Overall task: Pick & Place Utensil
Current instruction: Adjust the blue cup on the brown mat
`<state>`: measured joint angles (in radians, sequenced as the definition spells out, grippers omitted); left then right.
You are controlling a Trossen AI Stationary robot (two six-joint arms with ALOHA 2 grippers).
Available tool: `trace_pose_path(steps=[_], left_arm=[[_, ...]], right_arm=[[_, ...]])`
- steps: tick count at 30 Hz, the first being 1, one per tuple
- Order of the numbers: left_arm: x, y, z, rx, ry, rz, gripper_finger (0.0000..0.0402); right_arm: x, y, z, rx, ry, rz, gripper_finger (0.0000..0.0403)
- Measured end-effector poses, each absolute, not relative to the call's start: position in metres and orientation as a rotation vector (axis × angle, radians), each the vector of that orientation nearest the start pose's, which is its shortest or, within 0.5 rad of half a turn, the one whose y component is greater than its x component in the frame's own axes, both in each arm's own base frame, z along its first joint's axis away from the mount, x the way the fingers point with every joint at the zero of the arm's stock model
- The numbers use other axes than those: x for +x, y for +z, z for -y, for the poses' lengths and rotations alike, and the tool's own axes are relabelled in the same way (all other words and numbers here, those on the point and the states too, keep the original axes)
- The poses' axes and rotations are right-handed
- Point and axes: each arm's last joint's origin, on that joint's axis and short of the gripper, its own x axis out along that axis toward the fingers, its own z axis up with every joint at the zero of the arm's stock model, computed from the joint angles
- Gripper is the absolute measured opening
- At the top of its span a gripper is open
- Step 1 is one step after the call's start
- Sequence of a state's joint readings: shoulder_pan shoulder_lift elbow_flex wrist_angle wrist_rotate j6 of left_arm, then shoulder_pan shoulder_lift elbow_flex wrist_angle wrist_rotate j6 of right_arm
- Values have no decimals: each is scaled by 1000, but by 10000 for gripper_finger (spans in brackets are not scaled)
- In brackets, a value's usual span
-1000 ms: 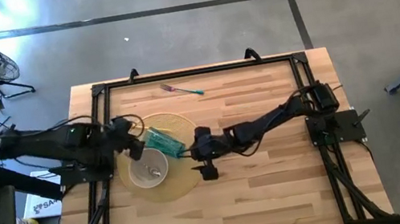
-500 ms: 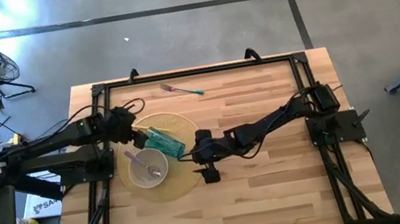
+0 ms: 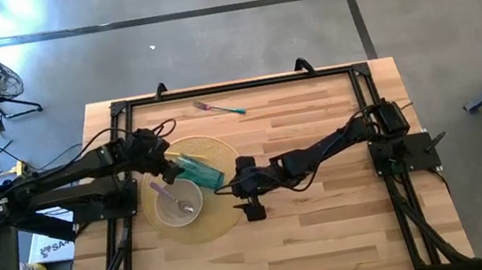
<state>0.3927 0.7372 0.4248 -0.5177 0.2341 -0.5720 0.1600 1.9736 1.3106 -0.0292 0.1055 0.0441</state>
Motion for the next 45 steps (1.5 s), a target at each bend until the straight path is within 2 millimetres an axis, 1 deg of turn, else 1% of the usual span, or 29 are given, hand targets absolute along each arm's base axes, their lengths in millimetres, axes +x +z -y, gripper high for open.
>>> trace_pose_path(steps=[5, 7, 10, 12, 16, 19, 22, 26, 29, 32, 34, 39, 42, 45], left_arm=[[133, 193, -48, -794, 374, -725, 69], [135, 195, -48, -798, 344, -704, 37], [139, 200, -49, -786, 315, -649, 9], [140, 204, -50, -778, 328, -633, 6], [143, 220, -51, -757, 323, -619, 6], [142, 228, -52, -743, 356, -660, 6], [144, 242, -53, -716, 367, -677, 6], [149, 263, -56, -687, 394, -746, 6], [161, 284, -62, -652, 425, -815, 6], [178, 295, -70, -607, 451, -944, 6], [193, 300, -77, -578, 441, -1025, 6], [224, 305, -90, -508, 393, -1251, 6], [236, 314, -95, -460, 370, -1342, 6], [245, 319, -97, -406, 336, -1400, 5]], right_arm=[[423, 181, -65, -46, 36, -689, 334], [422, 181, -65, -47, 36, -696, 335], [421, 179, -65, -43, 33, -715, 334], [420, 178, -65, -44, 32, -731, 335], [417, 178, -68, -49, 24, -755, 334], [414, 181, -71, -71, 7, -767, 334], [411, 186, -75, -90, -6, -759, 335], [408, 192, -77, -105, -22, -753, 334], [408, 193, -78, -109, -28, -749, 335], [407, 194, -77, -117, -45, -754, 335], [406, 194, -77, -124, -55, -763, 335], [403, 191, -77, -119, -68, -799, 334], [401, 190, -78, -116, -70, -818, 335], [400, 189, -78, -116, -70, -827, 334]])
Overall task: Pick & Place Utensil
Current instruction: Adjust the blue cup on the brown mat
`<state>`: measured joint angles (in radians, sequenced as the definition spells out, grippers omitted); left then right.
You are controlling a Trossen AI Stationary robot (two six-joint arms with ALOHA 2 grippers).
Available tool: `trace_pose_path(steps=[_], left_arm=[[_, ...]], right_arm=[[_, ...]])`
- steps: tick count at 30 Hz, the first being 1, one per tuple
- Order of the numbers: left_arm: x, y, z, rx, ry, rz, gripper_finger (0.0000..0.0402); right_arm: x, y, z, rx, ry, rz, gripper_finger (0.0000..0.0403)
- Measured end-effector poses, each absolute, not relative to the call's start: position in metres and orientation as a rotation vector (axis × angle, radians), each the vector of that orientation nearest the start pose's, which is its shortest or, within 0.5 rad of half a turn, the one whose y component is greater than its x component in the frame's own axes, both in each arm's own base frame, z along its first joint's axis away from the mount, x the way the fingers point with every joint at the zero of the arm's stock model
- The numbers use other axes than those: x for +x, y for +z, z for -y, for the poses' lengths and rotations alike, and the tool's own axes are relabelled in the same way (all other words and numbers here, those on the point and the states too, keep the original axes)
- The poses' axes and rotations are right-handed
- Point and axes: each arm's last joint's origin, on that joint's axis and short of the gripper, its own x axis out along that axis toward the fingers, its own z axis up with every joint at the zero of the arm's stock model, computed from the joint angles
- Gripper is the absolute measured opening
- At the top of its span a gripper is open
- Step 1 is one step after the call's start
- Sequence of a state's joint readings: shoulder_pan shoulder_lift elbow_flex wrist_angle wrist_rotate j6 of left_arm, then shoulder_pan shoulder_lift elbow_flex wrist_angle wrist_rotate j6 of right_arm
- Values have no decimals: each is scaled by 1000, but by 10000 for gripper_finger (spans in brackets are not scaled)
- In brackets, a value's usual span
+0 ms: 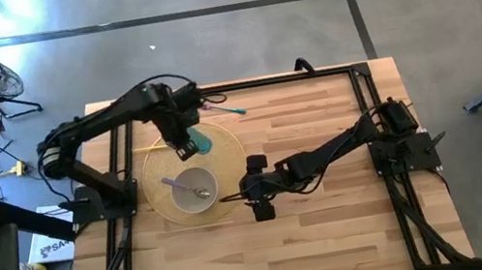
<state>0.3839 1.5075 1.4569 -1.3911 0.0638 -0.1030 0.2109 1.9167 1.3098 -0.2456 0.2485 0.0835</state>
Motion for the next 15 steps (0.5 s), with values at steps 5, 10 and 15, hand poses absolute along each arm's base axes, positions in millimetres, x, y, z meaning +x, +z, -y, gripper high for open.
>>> trace_pose_path(steps=[5, 10, 15], left_arm=[[256, 311, -91, -240, 280, -1463, 5], [263, 305, -80, -125, 221, -1497, 6], [267, 304, -71, -59, 219, -1507, 26]], right_arm=[[400, 189, -79, -111, -70, -830, 334], [400, 189, -79, -113, -74, -828, 334], [401, 189, -79, -112, -74, -823, 334]])
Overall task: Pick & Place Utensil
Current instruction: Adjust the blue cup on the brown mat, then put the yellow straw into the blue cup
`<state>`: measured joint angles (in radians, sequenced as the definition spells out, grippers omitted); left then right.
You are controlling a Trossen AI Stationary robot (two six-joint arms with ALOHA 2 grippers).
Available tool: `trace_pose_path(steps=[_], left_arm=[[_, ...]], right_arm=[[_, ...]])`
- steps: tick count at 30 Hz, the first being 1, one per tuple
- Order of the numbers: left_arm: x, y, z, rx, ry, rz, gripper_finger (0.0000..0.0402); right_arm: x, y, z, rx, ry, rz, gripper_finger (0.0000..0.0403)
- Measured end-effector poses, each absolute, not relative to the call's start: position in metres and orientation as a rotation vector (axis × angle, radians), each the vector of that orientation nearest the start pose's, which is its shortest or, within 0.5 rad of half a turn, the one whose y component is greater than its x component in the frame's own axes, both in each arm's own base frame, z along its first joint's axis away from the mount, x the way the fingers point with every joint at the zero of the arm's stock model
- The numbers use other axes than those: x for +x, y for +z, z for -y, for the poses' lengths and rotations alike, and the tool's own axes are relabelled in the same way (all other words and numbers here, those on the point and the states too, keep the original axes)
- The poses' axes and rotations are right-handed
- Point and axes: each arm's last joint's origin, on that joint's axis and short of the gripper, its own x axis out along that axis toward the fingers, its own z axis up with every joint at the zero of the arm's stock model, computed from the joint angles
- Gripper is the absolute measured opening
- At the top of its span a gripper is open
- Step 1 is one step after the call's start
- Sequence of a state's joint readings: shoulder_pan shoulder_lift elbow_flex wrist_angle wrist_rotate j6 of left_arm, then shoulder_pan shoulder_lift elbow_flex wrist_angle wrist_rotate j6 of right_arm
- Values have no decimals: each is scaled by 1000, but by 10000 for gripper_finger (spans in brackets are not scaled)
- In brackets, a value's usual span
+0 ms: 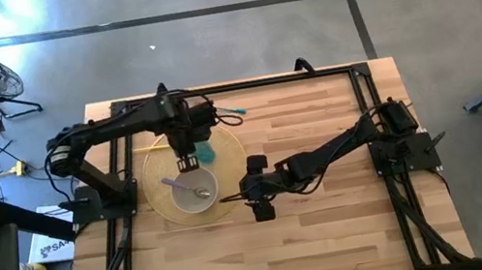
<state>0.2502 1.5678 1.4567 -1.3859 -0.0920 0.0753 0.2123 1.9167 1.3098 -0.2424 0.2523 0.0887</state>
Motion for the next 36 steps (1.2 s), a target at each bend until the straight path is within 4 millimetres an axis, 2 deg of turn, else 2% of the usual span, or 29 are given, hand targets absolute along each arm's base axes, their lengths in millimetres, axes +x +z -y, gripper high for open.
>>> trace_pose_path(steps=[9, 18, 26, 31, 33, 36], left_arm=[[271, 302, -68, -37, 234, -1506, 96], [262, 312, -63, -66, 218, -1476, 150], [232, 341, -57, -66, 252, -1372, 158], [203, 358, -55, -57, 386, -1332, 158], [192, 359, -58, -102, 438, -1313, 159], [182, 345, -67, -194, 543, -1344, 159]], right_arm=[[401, 190, -79, -111, -76, -816, 334], [401, 190, -77, -110, -78, -817, 335], [401, 189, -78, -106, -66, -819, 335], [401, 189, -78, -104, -65, -819, 335], [401, 189, -78, -102, -60, -820, 334], [401, 189, -79, -102, -58, -820, 335]])
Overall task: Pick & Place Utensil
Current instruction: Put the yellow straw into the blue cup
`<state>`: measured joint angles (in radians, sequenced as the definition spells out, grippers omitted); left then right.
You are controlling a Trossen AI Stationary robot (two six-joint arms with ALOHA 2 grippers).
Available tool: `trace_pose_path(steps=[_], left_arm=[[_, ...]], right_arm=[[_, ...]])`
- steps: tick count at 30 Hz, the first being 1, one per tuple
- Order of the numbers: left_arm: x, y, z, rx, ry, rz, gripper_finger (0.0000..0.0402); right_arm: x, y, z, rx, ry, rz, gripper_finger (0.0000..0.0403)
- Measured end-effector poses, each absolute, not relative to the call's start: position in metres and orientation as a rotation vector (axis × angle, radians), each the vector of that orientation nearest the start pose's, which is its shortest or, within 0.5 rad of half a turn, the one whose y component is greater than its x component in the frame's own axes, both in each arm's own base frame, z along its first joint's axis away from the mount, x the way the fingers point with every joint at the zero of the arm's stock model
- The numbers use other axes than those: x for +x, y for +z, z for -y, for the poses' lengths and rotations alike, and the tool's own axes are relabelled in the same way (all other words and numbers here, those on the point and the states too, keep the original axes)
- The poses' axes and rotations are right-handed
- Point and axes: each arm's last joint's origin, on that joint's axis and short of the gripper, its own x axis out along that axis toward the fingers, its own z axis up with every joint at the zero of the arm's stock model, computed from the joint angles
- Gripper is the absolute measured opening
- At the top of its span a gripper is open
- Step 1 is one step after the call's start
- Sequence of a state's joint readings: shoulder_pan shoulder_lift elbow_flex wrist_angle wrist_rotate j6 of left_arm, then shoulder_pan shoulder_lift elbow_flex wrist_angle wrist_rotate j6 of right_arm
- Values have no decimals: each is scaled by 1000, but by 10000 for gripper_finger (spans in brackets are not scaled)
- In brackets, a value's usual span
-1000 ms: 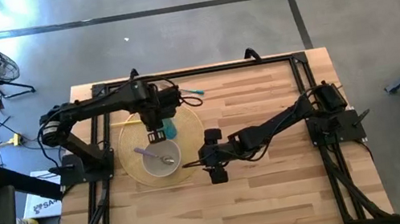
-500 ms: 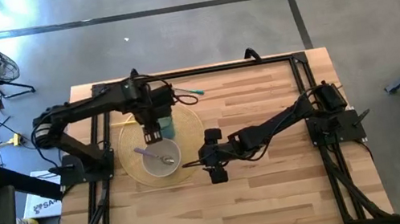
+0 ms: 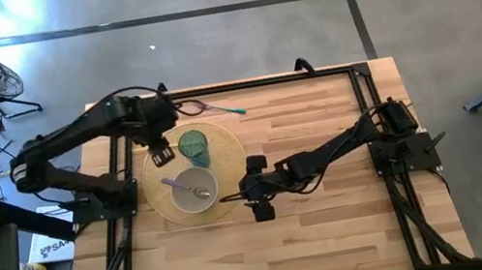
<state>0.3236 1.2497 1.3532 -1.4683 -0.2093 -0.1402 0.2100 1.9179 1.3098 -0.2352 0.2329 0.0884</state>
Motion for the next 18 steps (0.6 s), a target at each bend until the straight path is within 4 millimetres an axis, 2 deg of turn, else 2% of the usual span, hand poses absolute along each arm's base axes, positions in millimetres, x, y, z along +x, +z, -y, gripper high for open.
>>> trace_pose_path(steps=[5, 10, 14, 18], left_arm=[[170, 302, -88, -266, 683, -1448, 159], [164, 262, -108, -324, 677, -1450, 159], [156, 243, -120, -361, 705, -1440, 159], [151, 232, -127, -397, 738, -1422, 159]], right_arm=[[401, 189, -79, -93, -56, -821, 335], [401, 189, -79, -93, -53, -828, 335], [400, 188, -81, -94, -42, -840, 335], [400, 188, -82, -89, -30, -838, 334]])
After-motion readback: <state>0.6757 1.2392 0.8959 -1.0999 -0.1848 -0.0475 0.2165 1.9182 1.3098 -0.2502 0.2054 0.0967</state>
